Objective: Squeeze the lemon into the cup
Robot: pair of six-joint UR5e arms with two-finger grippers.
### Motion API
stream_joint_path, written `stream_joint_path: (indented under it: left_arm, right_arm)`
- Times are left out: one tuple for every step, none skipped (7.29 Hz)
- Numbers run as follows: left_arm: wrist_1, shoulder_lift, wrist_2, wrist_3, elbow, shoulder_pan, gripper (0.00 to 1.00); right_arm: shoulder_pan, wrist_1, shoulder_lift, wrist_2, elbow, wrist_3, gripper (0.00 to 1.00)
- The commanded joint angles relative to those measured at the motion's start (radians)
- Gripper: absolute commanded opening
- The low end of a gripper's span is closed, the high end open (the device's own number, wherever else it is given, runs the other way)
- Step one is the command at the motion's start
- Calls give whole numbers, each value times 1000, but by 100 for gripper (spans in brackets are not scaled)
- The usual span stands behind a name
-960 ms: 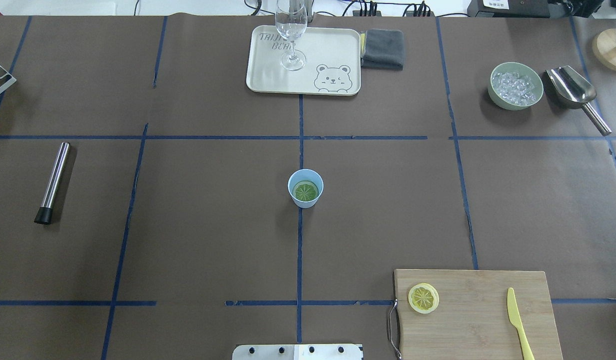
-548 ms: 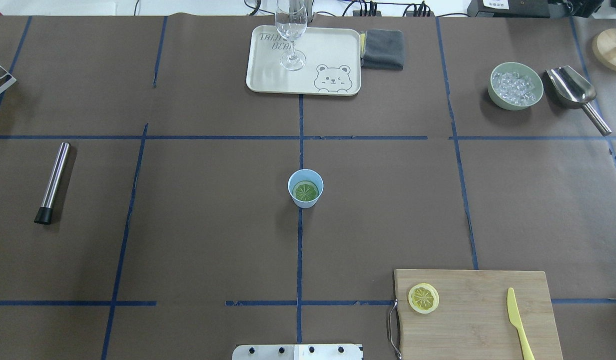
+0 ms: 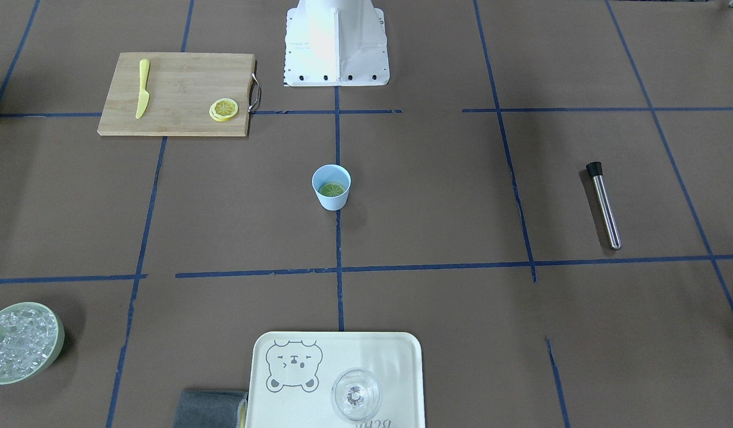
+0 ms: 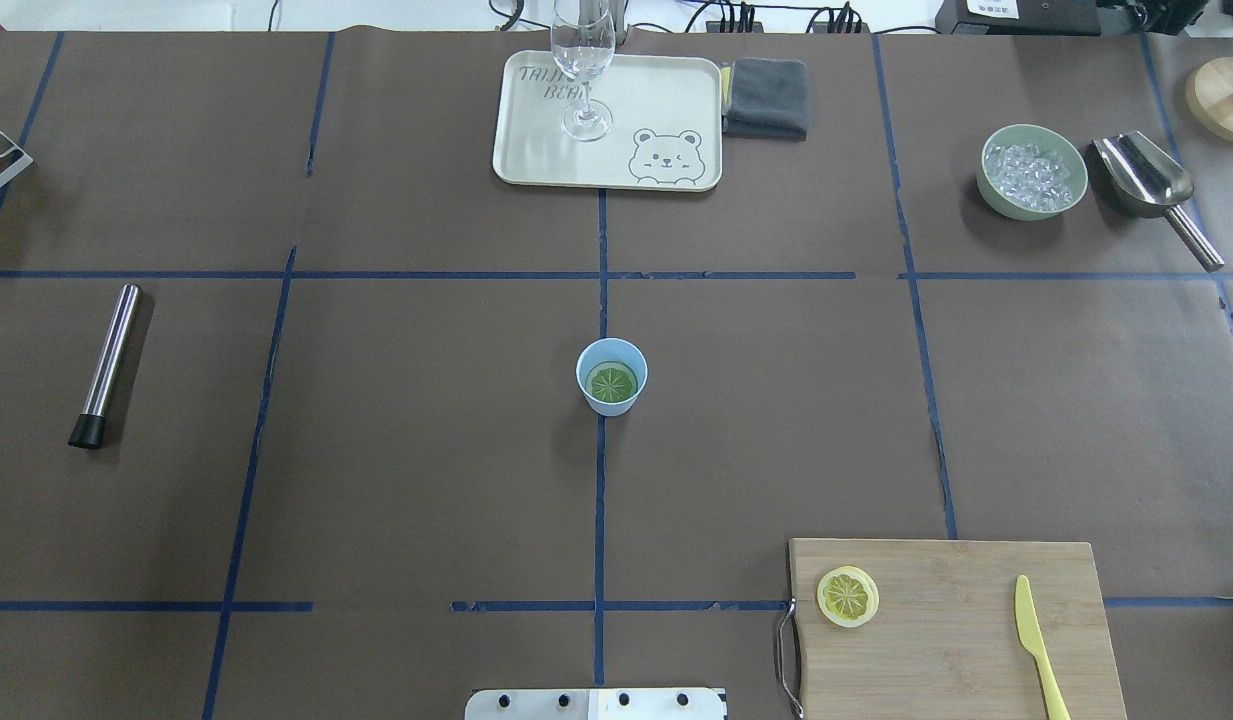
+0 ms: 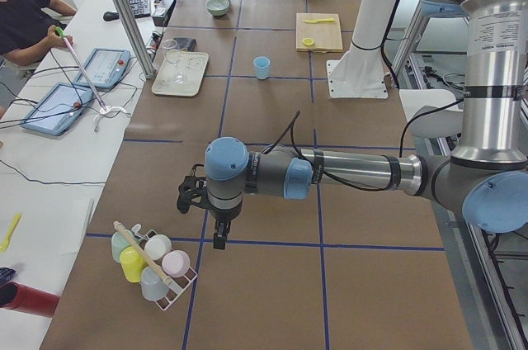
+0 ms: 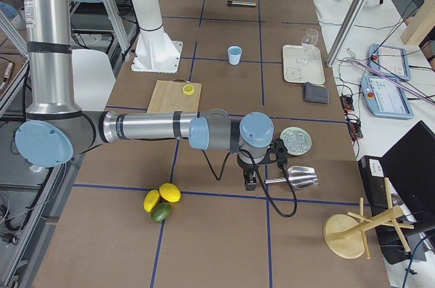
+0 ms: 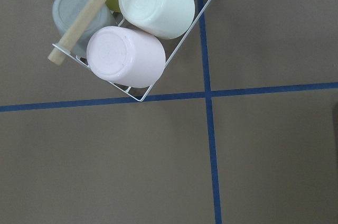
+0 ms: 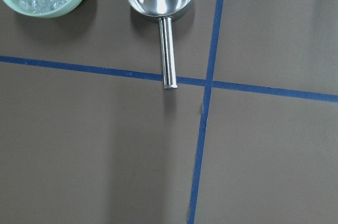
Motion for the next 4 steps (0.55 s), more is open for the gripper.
stream_joint_path:
  left_arm:
    - [-2,-2,0,-2,0,1,100]
    - [-2,-2,0,-2,0,1,100]
    - [-3,-2,0,-2,0,1,100]
    - [-6,0,0,-1,0,1,100]
  right_arm:
    - [0,0,0,0,3,0,100]
    - [0,2,1,0,3,0,100]
    - [0,0,1,0,5,0,100]
    - [0,0,1,0,5,0,100]
